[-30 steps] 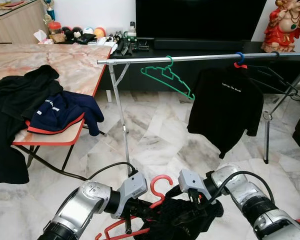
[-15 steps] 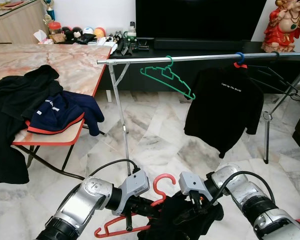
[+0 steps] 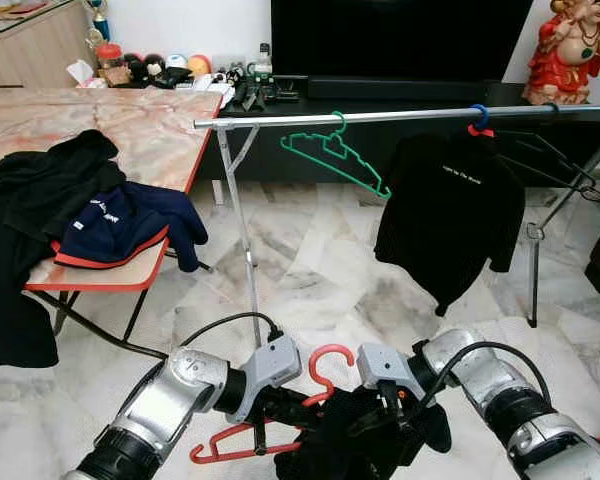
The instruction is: Hang hanger
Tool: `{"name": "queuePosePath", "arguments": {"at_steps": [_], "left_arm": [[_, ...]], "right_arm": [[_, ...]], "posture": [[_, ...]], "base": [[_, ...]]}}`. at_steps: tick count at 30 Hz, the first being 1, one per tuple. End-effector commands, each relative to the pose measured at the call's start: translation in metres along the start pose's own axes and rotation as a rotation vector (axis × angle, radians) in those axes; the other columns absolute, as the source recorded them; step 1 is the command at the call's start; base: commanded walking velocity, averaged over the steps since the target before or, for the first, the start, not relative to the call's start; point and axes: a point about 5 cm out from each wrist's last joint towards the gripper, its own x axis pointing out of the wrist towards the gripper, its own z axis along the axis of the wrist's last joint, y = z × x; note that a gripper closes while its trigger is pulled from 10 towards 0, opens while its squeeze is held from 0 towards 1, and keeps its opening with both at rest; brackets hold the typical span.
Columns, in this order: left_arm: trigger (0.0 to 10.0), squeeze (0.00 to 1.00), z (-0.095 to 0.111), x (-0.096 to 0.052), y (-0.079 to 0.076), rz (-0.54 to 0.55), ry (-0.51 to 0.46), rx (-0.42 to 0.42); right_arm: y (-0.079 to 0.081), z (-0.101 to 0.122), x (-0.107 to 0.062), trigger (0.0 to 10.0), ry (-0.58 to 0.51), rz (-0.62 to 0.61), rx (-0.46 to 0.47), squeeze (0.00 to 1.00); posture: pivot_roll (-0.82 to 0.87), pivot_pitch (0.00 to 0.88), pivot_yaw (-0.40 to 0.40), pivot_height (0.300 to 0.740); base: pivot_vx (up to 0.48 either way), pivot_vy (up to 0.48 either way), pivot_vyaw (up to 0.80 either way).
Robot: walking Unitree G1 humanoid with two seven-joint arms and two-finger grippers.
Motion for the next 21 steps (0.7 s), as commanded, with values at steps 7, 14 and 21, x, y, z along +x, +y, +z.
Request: {"name": "queuePosePath", "arguments": {"at_steps": [7,14,21], "left_arm": [[10.0,0.00,0.0123,-0.0061,0.0169,0.114,-0.023,0.056],[10.0,0.00,0.0124,-0.0071,0.0169,0.106,-0.026,0.058],[10.0,1.00,0.0109,-0.0139,0.0123,0.060,-0.003,0.087]], "right_arm": [[0.0015,-0.0046,0.0005,0.0,0.038,0.010,0.001,0.00],[0.0010,-0.0043,0.0003,0.0,0.044,0.007,-0.005,0.00],[-0.0005,-0.0095,-0.0039,0.0,0.076,-0.043,-0.003,0.00]], "posture": [[0.02,0.046,-0.027,0.740],[0.02,0.048,-0.024,0.740],[0.02,0.044,-0.020,0.740]], "base": [[0.000,0.000,0.00],[0.000,0.000,0.00],[0.000,0.000,0.00]]}}
